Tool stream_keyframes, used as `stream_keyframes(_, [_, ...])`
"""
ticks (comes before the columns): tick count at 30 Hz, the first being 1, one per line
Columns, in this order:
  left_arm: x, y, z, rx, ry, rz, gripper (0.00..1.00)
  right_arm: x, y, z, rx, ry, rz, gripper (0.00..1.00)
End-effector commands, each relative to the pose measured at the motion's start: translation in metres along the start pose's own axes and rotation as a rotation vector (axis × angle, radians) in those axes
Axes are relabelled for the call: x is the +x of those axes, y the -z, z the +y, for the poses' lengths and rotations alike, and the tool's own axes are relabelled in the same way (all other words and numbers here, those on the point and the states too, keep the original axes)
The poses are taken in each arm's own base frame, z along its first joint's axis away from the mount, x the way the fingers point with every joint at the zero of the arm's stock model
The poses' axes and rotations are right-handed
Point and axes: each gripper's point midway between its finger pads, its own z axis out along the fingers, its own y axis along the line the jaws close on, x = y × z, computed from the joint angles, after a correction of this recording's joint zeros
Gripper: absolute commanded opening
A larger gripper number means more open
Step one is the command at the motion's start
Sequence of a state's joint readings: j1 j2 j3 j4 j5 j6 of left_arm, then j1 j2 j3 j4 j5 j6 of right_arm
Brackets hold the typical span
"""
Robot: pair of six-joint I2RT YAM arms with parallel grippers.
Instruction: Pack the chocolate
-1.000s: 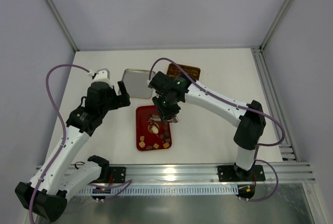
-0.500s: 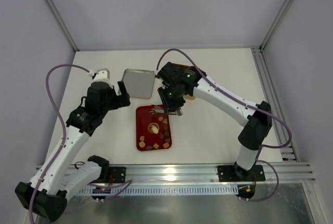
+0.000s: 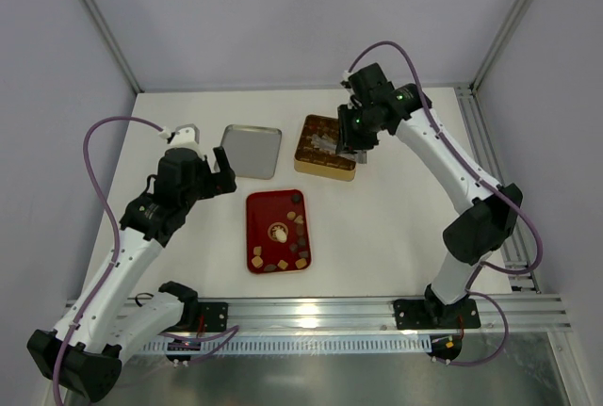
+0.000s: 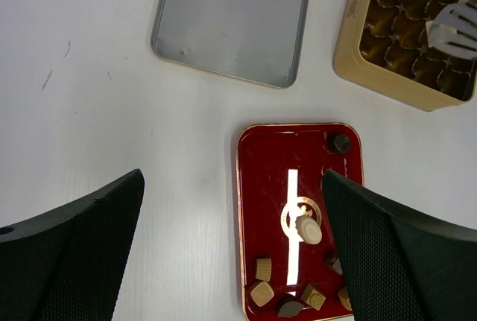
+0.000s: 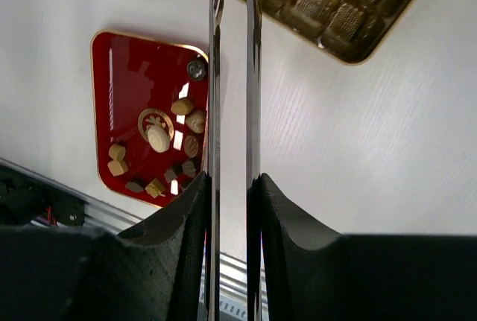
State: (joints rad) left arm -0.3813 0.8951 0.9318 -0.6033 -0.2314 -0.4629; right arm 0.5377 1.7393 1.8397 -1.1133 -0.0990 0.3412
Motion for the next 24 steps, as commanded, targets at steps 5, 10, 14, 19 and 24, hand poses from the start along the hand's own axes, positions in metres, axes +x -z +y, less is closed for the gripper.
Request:
stream_keyframes(5, [-0.012,0.003,-0.006,0.023,0.011,-0.031,1.00,-0.057,0.010,-0.047,0.044,-0.095,-0.162,0.32])
stream_keyframes(10, [-0.012,0.002,-0.006,0.023,0.013,-0.031,1.00,-0.071,0.000,-0.077,0.088,-0.150,-0.180,0.32])
stream_keyframes(14, [-0.013,0.003,-0.006,0.022,0.012,-0.033,1.00,-0.074,-0.015,-0.096,0.126,-0.181,-0.161,0.32])
stream_keyframes(19, [-0.012,0.003,-0.005,0.018,0.012,-0.035,1.00,-0.076,-0.023,-0.112,0.156,-0.212,-0.163,0.32])
stream_keyframes(24, [-0.014,0.003,-0.005,0.018,0.015,-0.038,1.00,-0.073,-0.033,-0.117,0.164,-0.217,-0.144,0.32])
